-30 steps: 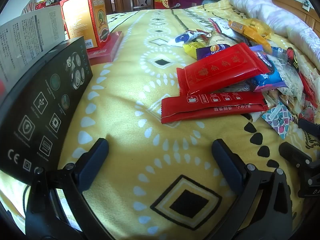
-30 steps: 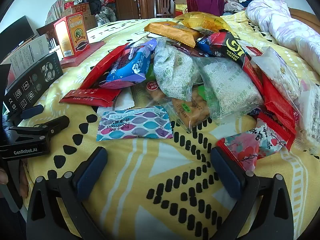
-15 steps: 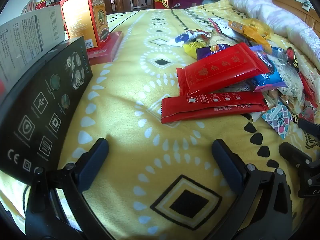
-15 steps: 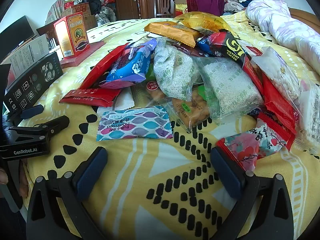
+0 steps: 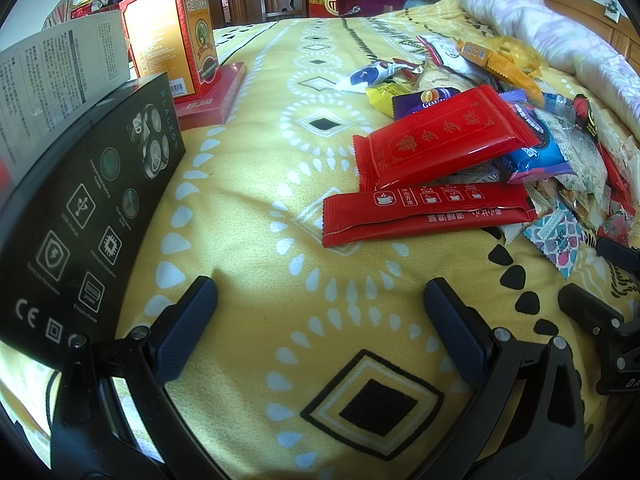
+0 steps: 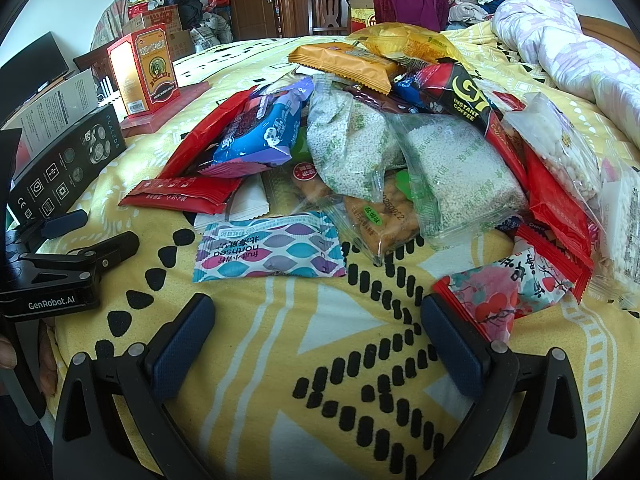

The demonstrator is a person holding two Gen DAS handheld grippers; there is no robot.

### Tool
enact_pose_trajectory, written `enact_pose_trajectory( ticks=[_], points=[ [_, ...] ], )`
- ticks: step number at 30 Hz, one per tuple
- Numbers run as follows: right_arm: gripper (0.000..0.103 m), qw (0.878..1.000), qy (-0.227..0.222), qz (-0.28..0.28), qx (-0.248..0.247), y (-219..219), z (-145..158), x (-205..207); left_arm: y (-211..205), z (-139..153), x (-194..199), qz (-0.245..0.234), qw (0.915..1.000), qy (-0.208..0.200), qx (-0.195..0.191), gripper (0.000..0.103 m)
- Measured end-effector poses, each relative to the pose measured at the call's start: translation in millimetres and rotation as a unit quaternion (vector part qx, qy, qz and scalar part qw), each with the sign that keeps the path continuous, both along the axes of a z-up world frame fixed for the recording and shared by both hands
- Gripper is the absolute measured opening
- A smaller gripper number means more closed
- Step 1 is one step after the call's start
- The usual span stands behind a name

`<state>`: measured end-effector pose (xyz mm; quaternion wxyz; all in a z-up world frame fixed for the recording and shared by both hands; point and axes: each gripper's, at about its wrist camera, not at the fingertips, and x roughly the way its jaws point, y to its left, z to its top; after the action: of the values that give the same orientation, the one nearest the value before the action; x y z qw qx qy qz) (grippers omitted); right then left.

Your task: Organize snacks

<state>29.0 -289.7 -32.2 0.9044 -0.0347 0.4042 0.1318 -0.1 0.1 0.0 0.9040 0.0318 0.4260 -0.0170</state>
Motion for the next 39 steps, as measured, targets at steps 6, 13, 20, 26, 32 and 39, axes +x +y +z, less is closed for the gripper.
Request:
enact_pose_trajectory(
  ticks=[6,13,20,26,32,39],
  points=[
    [0.103,1.0,0.0,0.0,0.0,-0.1,0.0,0.0,0.0,0.0,0.0,0.0,1.0,0.0,0.0,0.103],
    [0.103,1.0,0.0,0.0,0.0,0.0,0.0,0.1,0.0,0.0,0.0,0.0,1.0,0.0,0.0,0.103],
    [0.103,1.0,0.0,0.0,0.001,0.1,0.0,-0.1,0.0,0.0,0.0,0.0,1.0,0.0,0.0,0.103],
    [0.103,1.0,-0.001,0.002,-0.003,0.6,1.9,-2.7,-0.1,0.0,-0.1,0.0,1.0,0.0,0.0,0.103],
    [0.092,0.999,0.011,0.031,0.013,-2.0,32.7,-8.7,0.8,0.0,-1.8,0.0,1.0,-0.002,-0.001,0.103],
    [0.076,0.995,0.022,-0.005,0.093,-19.5,63.3,73.3,1.0,3.1,-6.1,-0.001,1.0,-0.004,-0.004,0.103]
  ],
)
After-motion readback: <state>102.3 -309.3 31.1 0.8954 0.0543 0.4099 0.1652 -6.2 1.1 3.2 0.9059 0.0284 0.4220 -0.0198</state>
